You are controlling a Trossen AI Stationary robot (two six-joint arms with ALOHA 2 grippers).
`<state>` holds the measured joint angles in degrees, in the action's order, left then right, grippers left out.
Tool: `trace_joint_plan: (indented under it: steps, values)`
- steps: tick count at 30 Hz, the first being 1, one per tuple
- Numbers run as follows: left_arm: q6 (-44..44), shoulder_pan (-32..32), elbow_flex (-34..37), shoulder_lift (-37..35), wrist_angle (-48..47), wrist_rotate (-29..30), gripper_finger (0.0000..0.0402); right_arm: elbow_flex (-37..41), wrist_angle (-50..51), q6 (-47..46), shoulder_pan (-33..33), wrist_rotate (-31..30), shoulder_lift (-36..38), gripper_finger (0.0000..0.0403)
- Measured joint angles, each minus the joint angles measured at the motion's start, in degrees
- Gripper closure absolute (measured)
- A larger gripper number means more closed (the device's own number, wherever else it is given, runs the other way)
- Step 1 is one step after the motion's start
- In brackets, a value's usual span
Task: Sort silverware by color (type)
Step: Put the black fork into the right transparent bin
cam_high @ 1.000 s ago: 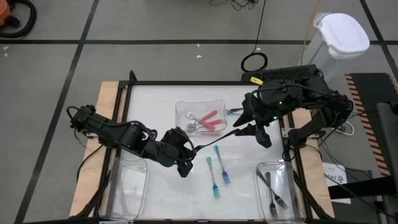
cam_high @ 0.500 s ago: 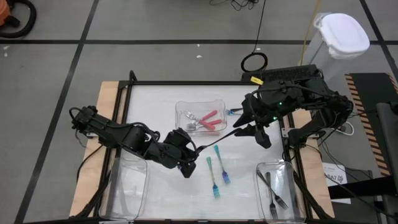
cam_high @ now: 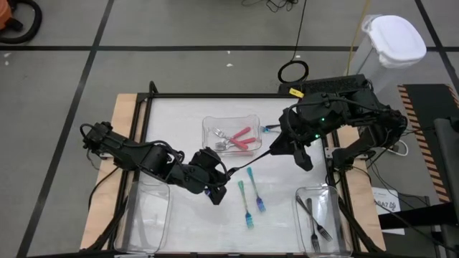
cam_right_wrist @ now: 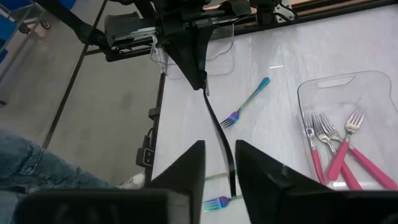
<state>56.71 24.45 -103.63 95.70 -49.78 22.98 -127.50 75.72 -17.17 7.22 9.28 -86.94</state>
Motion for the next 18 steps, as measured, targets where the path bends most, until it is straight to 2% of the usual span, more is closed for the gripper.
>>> trace_joint_plan:
  steps: [7,14,18]
  values:
    - [1.1,0.0,0.0,0.0,0.0,0.0,0.0401,0.0,0.1,0.7,0.0,0.1,0.0,0.0394]
    - [1.4,0.0,0.0,0.0,0.9,0.0,0.0398,0.0,0.9,1.3,0.0,0.0,0.0,0.0396]
    - [2.4,0.0,0.0,0.0,1.2,1.3,0.0371,0.0,1.1,1.9,0.0,-0.3,0.1,0.0398]
